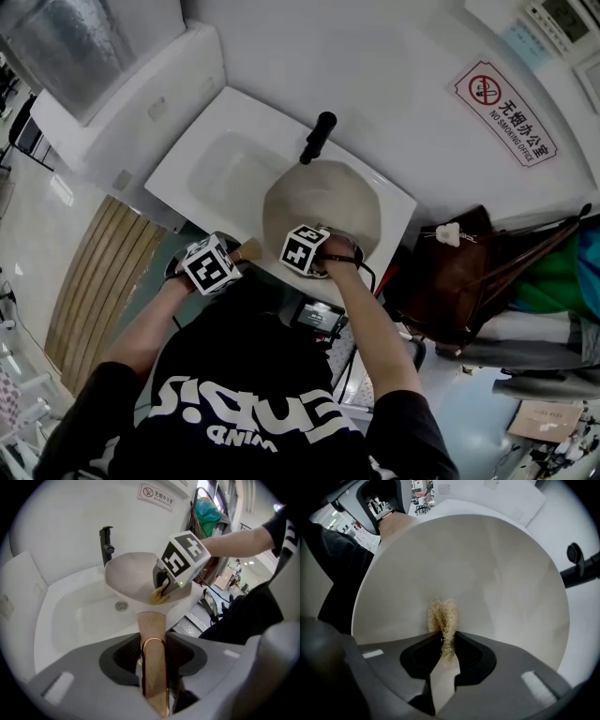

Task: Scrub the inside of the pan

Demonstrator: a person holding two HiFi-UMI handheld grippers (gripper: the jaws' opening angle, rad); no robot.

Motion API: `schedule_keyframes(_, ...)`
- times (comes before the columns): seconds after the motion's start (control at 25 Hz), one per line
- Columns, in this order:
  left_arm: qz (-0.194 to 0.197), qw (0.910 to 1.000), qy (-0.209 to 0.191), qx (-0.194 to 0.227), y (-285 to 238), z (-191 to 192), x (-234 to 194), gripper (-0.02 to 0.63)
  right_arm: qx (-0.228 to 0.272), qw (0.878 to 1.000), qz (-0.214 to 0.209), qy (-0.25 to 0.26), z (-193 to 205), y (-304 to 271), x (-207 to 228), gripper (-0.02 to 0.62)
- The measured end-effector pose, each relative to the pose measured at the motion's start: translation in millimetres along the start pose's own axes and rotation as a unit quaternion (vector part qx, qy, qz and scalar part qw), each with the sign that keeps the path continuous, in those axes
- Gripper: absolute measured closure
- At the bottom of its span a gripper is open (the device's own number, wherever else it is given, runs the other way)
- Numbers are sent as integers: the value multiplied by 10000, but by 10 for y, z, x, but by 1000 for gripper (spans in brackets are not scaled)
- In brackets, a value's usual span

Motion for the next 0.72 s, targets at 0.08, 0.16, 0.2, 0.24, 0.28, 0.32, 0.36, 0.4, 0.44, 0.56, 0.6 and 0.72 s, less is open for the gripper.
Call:
schedule_keyframes(0.08,5,10000,-52,29,-24,2,-15,443,52,9999,58,99,-88,1,-10,520)
schedule_keyframes(0.16,2,10000,-59,26,-27,5,-18,443,136,9997,123,130,-172,7,9,520)
schedule_keyframes(0.2,4,10000,-50,29,-20,2,-14,443,187,9996,159,125,-210,13,28,521)
schedule_keyframes(0.24,7,10000,-37,26,-15,0,-10,443,243,9994,201,110,-246,19,52,520)
schedule_keyframes(0.28,12,10000,-23,16,-11,2,-7,443,302,9992,251,89,-280,24,79,520)
schedule_keyframes(0.32,20,10000,-10,4,-9,4,-5,443,363,9988,310,67,-312,29,108,520)
schedule_keyframes(0.36,28,10000,-1,-5,-9,6,-3,443,425,9984,379,46,-345,33,140,520)
schedule_keyframes(0.4,34,10000,4,-10,-10,8,-3,443,487,9978,459,30,-377,36,176,521)
schedule_keyframes(0.44,41,10000,6,-9,-14,9,-3,443,549,9970,547,18,-408,39,217,520)
schedule_keyframes(0.56,59,10000,38,-20,-16,17,-3,444,677,9939,865,-15,-482,46,380,522)
schedule_keyframes(0.6,66,10000,55,-27,-13,19,-4,444,688,9926,1004,-12,-494,48,450,520)
schedule_keyframes(0.72,102,9999,26,-10,-27,12,-12,443,655,9868,1477,78,-501,50,668,521)
Point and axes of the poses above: the fingertips, and each gripper's own axes: y backward along the fingers, x to its right, z out of its underside, the point moved 3 cm from there along y, backward along the fingers, and after that the axes turned 2 degrees about z, right-handed, at the moved point
